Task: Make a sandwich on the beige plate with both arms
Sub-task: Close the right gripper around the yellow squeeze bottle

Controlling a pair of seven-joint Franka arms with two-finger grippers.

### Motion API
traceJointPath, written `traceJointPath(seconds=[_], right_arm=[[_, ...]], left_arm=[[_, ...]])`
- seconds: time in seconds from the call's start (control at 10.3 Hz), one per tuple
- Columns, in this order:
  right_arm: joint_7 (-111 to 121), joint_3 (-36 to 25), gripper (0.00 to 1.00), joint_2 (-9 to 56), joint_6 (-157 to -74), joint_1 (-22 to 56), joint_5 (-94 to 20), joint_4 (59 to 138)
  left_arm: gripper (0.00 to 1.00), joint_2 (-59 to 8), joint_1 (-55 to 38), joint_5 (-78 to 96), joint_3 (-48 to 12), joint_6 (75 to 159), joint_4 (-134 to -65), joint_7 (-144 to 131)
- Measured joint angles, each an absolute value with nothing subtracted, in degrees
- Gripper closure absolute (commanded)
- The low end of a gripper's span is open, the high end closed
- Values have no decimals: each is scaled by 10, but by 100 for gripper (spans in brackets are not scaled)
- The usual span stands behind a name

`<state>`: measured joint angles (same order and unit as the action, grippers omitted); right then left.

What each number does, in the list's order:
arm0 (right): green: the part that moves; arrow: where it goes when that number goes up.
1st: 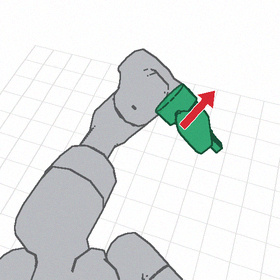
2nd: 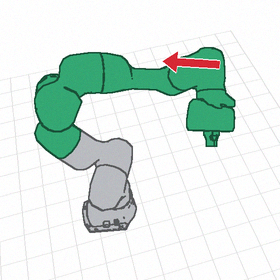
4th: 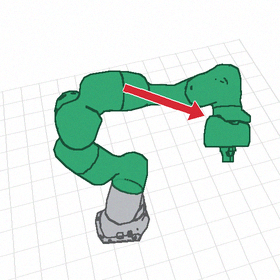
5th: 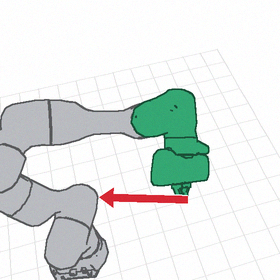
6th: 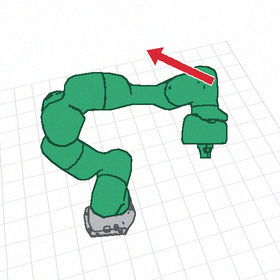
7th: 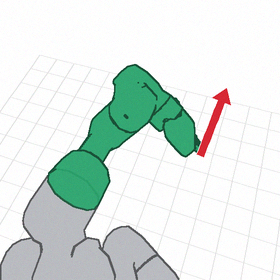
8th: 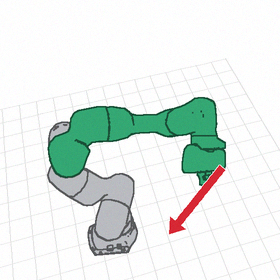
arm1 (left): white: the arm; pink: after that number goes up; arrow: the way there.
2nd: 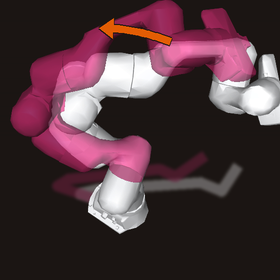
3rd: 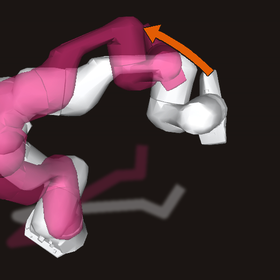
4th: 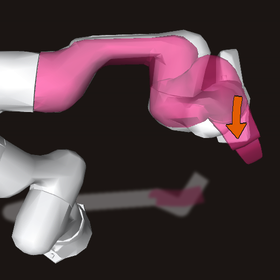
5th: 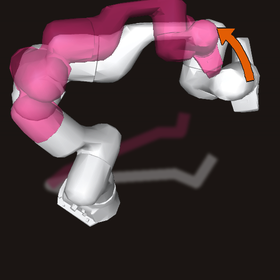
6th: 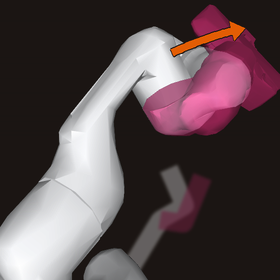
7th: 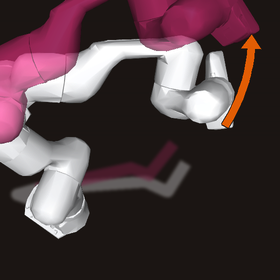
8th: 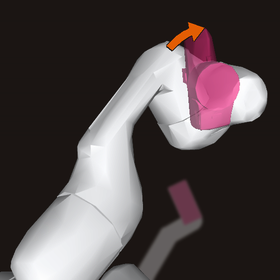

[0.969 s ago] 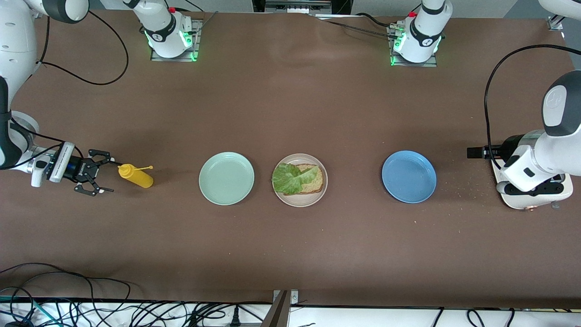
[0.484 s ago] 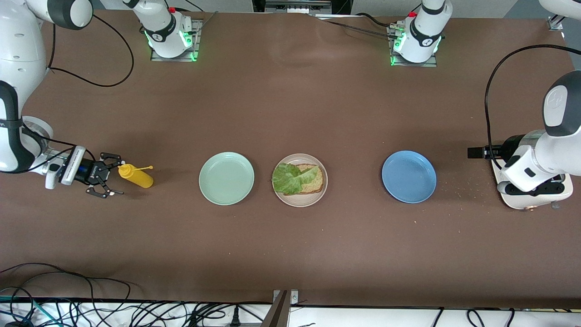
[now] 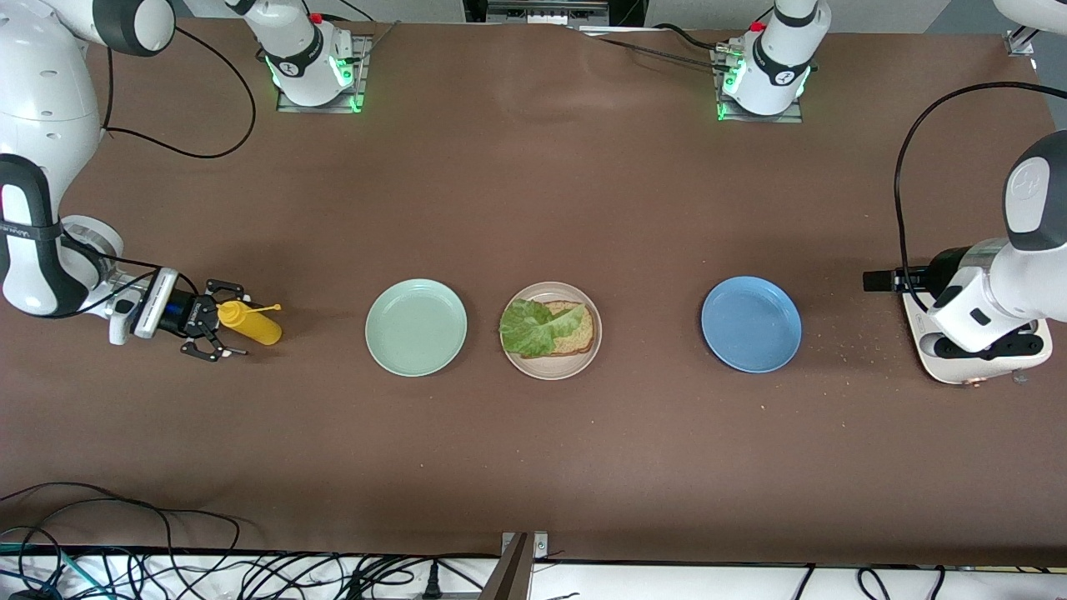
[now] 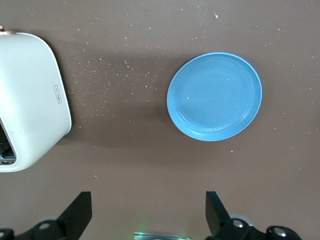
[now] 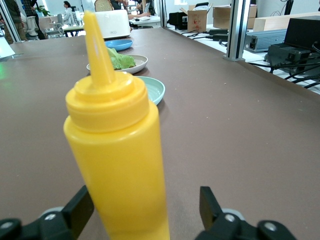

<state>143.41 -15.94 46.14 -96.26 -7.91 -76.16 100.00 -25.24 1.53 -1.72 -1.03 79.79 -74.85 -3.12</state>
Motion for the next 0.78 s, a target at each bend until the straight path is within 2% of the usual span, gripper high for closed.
traceJointPath(seconds=[0.1, 0.29, 0.48, 0.78], right_arm=[[1447, -159, 80, 462, -965, -75, -771, 1001], [1463, -159, 97, 462, -977, -62, -789, 1001], [1471, -158, 99, 457, -1011, -39, -798, 996], [1469, -157, 98, 423, -1122, 27, -800, 989]], left_arm=[[0, -252, 15, -17, -10, 798, -748, -31], [0, -252, 15, -17, -10, 798, -748, -31], [0, -252, 15, -17, -10, 798, -748, -31], [0, -252, 15, -17, -10, 797, -748, -31]])
